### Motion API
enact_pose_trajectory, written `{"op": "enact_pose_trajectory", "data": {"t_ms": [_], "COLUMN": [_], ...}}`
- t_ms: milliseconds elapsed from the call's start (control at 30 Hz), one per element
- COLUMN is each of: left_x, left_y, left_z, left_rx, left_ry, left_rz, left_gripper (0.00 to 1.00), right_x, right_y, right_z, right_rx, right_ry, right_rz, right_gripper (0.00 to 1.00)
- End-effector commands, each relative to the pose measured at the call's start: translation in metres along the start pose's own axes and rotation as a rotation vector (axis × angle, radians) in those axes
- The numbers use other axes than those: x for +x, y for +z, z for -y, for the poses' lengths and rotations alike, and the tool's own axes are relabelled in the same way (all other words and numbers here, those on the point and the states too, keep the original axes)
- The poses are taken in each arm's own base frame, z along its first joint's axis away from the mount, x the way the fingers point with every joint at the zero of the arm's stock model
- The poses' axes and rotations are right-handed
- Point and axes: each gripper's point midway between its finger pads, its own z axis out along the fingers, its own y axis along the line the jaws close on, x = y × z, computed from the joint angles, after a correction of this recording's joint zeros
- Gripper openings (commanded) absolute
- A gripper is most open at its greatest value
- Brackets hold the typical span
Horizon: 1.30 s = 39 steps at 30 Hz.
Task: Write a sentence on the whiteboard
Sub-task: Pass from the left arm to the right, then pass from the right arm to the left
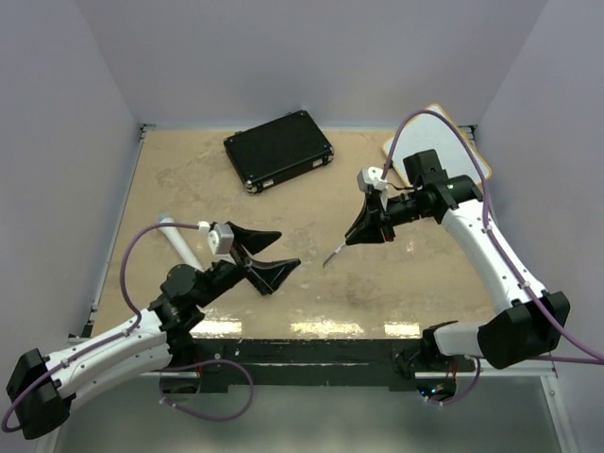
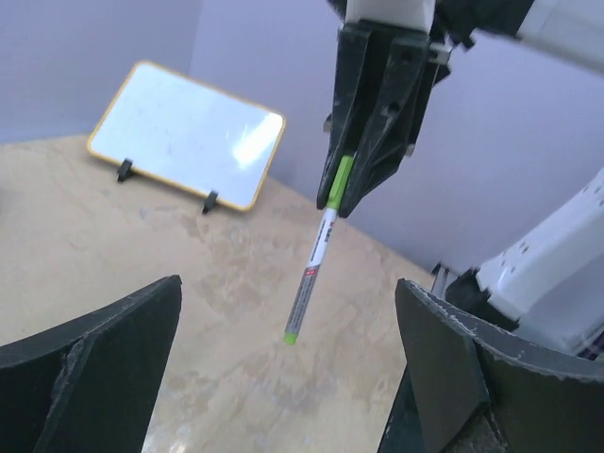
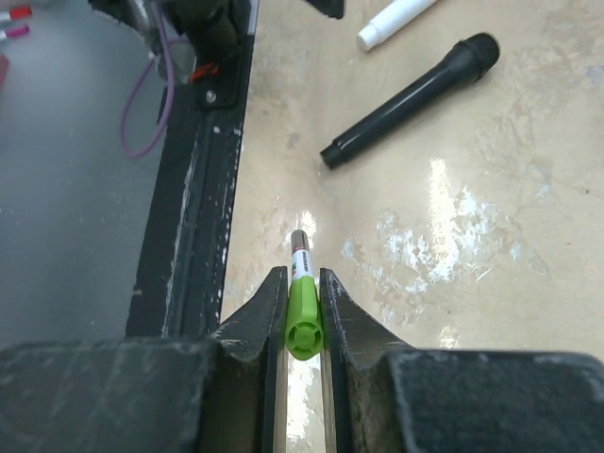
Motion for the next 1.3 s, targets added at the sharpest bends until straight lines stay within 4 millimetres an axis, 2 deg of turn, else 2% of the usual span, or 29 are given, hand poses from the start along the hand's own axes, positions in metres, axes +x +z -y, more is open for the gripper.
{"op": "enact_pose_trajectory", "data": {"t_ms": [0, 33, 67, 100, 133, 167, 233, 267, 300, 467, 667, 833, 967, 1067, 1167, 1267], "left_x": [-0.028, -0.043, -0.045, -0.032, -0.044, -0.043, -0.036, -0.03, -0.037, -0.032, -0.036, -0.029, -0.029, -0.026, -0.025, -0.021], "left_y": [-0.007, -0.01, -0.013, -0.012, -0.014, -0.012, -0.003, 0.004, 0.006, 0.031, 0.042, 0.051, 0.056, 0.064, 0.07, 0.076], "left_z": [0.004, 0.012, 0.014, 0.012, 0.017, 0.02, 0.023, 0.022, 0.025, 0.028, 0.032, 0.038, 0.042, 0.044, 0.042, 0.04], "left_rx": [0.015, 0.061, 0.081, 0.083, 0.119, 0.132, 0.155, 0.152, 0.165, 0.143, 0.151, 0.174, 0.192, 0.196, 0.183, 0.163], "left_ry": [-0.139, -0.152, -0.197, -0.212, -0.217, -0.245, -0.265, -0.273, -0.276, -0.271, -0.27, -0.267, -0.258, -0.245, -0.242, -0.231], "left_rz": [0.194, 0.269, 0.292, 0.275, 0.329, 0.327, 0.306, 0.289, 0.319, 0.299, 0.312, 0.271, 0.251, 0.219, 0.197, 0.166], "left_gripper": [1.0, 1.0, 1.0, 0.98, 0.96, 0.95, 0.92, 0.91, 0.91, 0.91, 0.89, 0.84, 0.76, 0.64, 0.56, 0.52], "right_x": [-0.047, -0.054, -0.059, -0.065, -0.068, -0.073, -0.074, -0.078, -0.074, -0.08, -0.084, -0.087, -0.084, -0.08, -0.079, -0.08], "right_y": [-0.01, -0.011, -0.011, -0.013, -0.013, -0.014, -0.013, -0.014, -0.011, -0.012, -0.012, -0.012, -0.011, -0.009, -0.009, -0.009], "right_z": [0.0, 0.001, 0.003, 0.001, 0.002, 0.007, 0.005, 0.007, 0.005, 0.002, 0.001, 0.002, 0.003, 0.003, 0.002, 0.001], "right_rx": [-0.016, -0.022, -0.025, -0.037, -0.04, -0.035, -0.057, -0.051, -0.066, -0.09, -0.1, -0.107, -0.101, -0.101, -0.1, -0.101], "right_ry": [0.071, 0.08, 0.078, 0.116, 0.136, 0.121, 0.207, 0.181, 0.246, 0.267, 0.315, 0.338, 0.347, 0.366, 0.368, 0.363], "right_rz": [0.125, 0.137, 0.151, 0.168, 0.178, 0.198, 0.216, 0.233, 0.236, 0.276, 0.299, 0.303, 0.308, 0.309, 0.309, 0.311], "right_gripper": [0.0, 0.0, 0.0, 0.0, 0.0, 0.0, 0.0, 0.0, 0.0, 0.0, 0.0, 0.0, 0.0, 0.0, 0.0, 0.0]}}
